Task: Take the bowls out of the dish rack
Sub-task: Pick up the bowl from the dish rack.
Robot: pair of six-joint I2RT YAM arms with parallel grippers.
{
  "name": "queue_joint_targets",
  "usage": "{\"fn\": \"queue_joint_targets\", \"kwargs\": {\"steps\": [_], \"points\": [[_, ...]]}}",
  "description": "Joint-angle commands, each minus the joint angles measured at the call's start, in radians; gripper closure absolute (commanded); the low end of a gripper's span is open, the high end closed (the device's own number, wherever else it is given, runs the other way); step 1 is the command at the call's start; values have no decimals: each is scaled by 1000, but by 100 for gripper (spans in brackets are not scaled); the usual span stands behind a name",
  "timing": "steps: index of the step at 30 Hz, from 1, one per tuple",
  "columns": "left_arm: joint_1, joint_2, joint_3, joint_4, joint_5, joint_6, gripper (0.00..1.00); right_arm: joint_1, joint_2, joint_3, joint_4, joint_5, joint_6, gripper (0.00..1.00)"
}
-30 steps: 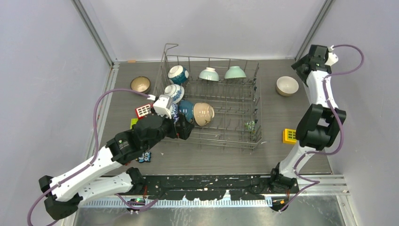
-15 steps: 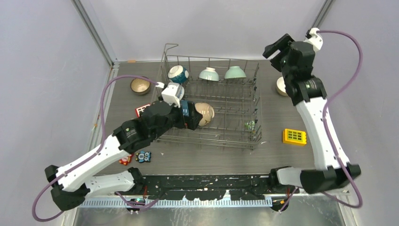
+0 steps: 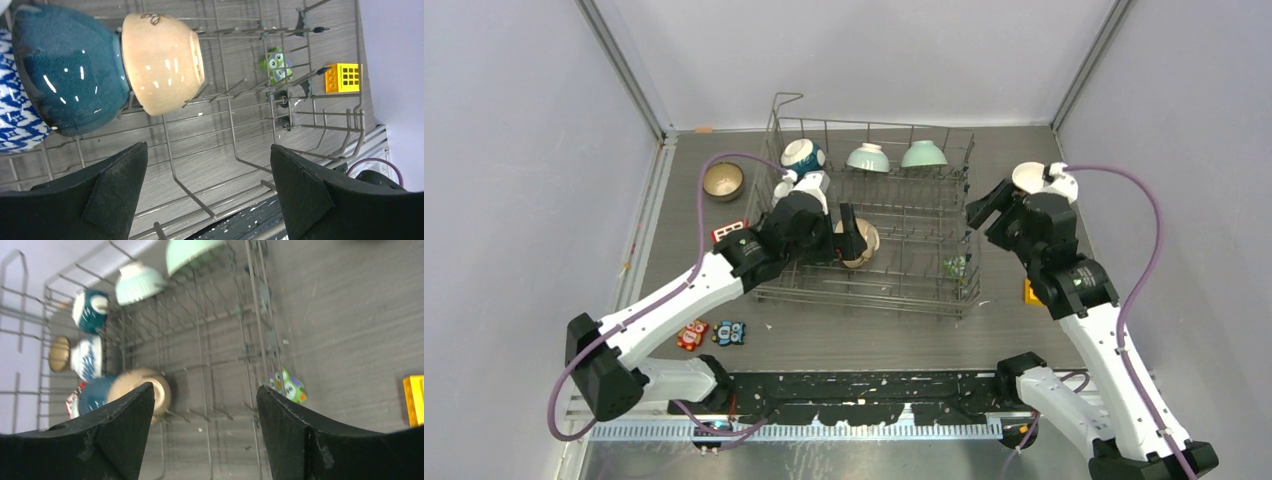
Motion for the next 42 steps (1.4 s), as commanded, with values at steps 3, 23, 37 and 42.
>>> {"fn": "queue_joint_targets", "kwargs": {"steps": [3,23,37,42], "points": [[53,37,-37,83,96,-134,8,4,-76,-130,32,-103,10,21],[87,150,-122,213,30,-299,14,4,-156,-197,11,-112,29,21],[87,197,-186,361,50,-311,20,4,-158,-206,9,-88,22,21],[87,210,-190,381,55,-296,26,4,-162,-211,6,-83,18,21]]}}
